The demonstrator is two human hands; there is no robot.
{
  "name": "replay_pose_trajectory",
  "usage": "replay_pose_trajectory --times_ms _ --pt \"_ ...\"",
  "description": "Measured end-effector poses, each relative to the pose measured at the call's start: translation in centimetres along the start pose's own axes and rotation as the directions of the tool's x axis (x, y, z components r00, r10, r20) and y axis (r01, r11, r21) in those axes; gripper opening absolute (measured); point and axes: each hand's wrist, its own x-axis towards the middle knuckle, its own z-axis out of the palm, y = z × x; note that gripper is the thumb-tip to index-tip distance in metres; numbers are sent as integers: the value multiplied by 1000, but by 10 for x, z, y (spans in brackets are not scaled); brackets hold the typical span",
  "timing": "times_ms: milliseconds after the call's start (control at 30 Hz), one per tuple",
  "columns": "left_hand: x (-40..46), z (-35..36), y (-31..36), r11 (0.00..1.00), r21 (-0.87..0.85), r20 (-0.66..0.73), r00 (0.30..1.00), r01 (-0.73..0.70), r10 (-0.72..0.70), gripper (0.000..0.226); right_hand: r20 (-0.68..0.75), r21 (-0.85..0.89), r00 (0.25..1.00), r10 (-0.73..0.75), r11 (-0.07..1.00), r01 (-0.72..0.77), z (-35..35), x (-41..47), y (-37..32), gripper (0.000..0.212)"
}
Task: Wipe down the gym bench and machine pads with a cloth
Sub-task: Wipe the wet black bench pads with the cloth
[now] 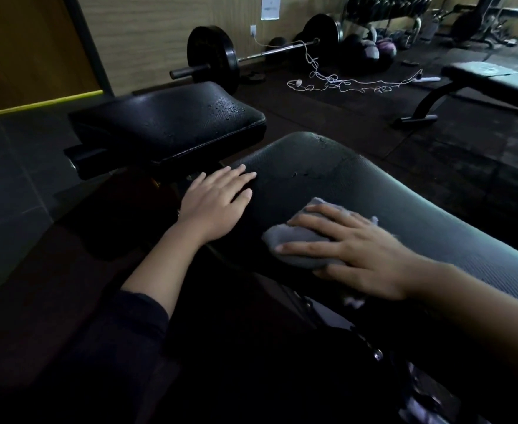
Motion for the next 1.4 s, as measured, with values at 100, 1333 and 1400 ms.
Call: replay_pose_trajectory --times_ms 100,1333,1400 --pt "-1 1 0 1000 -2 -9 1000 -6 6 45 -6 21 985 172 985 -172 -7 0 43 51" --pt "1 1 -2 998 -52 -58 998 -33 30 43 -32 65 990 -137 988 138 -3 10 18 43" --pt "1 2 -2 998 -51 -55 998 -31 28 44 -46 73 999 8 997 -5 -6 19 40 45"
